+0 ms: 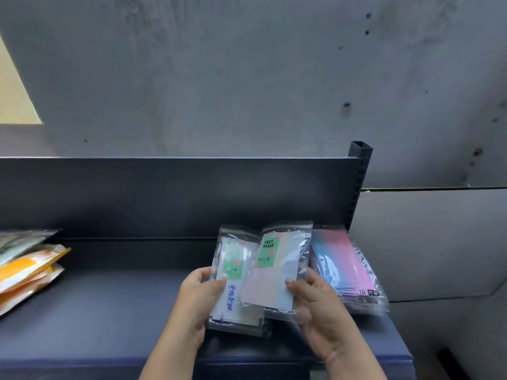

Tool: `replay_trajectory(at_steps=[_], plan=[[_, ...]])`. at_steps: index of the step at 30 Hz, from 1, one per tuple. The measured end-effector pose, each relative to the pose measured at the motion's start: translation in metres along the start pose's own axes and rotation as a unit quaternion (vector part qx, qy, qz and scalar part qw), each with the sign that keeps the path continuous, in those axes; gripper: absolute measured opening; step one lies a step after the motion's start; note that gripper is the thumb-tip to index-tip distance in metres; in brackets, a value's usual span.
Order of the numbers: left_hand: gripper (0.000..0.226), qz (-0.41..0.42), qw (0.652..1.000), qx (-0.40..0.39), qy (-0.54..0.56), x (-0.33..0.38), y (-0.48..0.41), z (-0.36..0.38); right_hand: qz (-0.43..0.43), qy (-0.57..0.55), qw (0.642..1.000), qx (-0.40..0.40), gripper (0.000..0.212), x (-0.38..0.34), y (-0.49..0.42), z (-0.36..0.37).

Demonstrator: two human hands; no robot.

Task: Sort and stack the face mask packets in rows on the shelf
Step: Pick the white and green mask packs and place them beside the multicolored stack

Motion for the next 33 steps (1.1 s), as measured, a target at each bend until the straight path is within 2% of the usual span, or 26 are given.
replay_trajectory(at_steps=[4, 7, 11, 14, 17, 19, 21, 23, 25, 27, 30, 33], plan=[[0.019, 0.0, 1.0, 0.011, -0.026, -0.008, -0.002, 0.02, 0.012, 0.033, 0.999, 0.002, 0.037, -0.001, 0.004, -0.004], [0.027, 0.001, 0.998, -0.027, -0.058, -0.012, -0.006, 0.034, 0.007, 0.026, 1.0, 0.009, 0.039, -0.008, 0.005, 0.0], [0.065, 0.005, 0.994, -0.07, -0.086, -0.011, -0.011, 0.051, -0.026, 0.006, 0.999, 0.031, 0.039, -0.019, 0.001, 0.003], [0.058, 0.018, 0.995, -0.054, -0.084, -0.006, -0.015, 0.058, -0.04, 0.016, 0.998, 0.047, 0.037, -0.023, -0.001, 0.0], [0.039, 0.035, 0.997, -0.008, -0.072, -0.007, -0.021, 0.061, -0.033, 0.029, 0.998, 0.049, 0.036, -0.021, -0.002, -0.002], [0.024, 0.038, 0.999, -0.007, -0.038, -0.008, -0.022, 0.061, -0.022, 0.041, 0.998, 0.051, 0.036, -0.018, -0.004, -0.004], [0.03, 0.045, 0.998, -0.014, -0.028, -0.013, -0.026, 0.06, -0.017, 0.049, 0.997, 0.05, 0.036, -0.015, -0.005, -0.005], [0.032, 0.066, 0.996, -0.001, -0.062, -0.012, -0.023, 0.059, -0.01, 0.067, 0.997, 0.046, 0.036, -0.012, -0.008, -0.005], [0.026, 0.101, 0.991, 0.012, -0.082, -0.011, -0.025, 0.057, -0.003, 0.084, 0.996, 0.041, 0.037, -0.008, -0.011, -0.004], [0.014, 0.121, 0.991, 0.011, -0.056, -0.01, -0.025, 0.056, -0.005, 0.111, 0.993, 0.042, 0.039, -0.003, -0.015, -0.004], [0.048, 0.131, 0.987, 0.024, -0.089, -0.015, -0.026, 0.054, -0.03, 0.166, 0.984, 0.066, 0.042, 0.003, -0.022, -0.004], [0.052, 0.125, 0.986, 0.042, -0.103, -0.024, -0.03, 0.052, -0.054, 0.18, 0.979, 0.081, 0.043, 0.012, -0.028, -0.004]])
Point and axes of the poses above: each hand's wrist, its own y-axis away from the middle knuckle, its own z-axis out of the palm, x = y × z, the point moved 2 cm from there along -y, towards the middle knuckle, and after that the axes turned 7 degrees about -x, right-handed, at the moved point
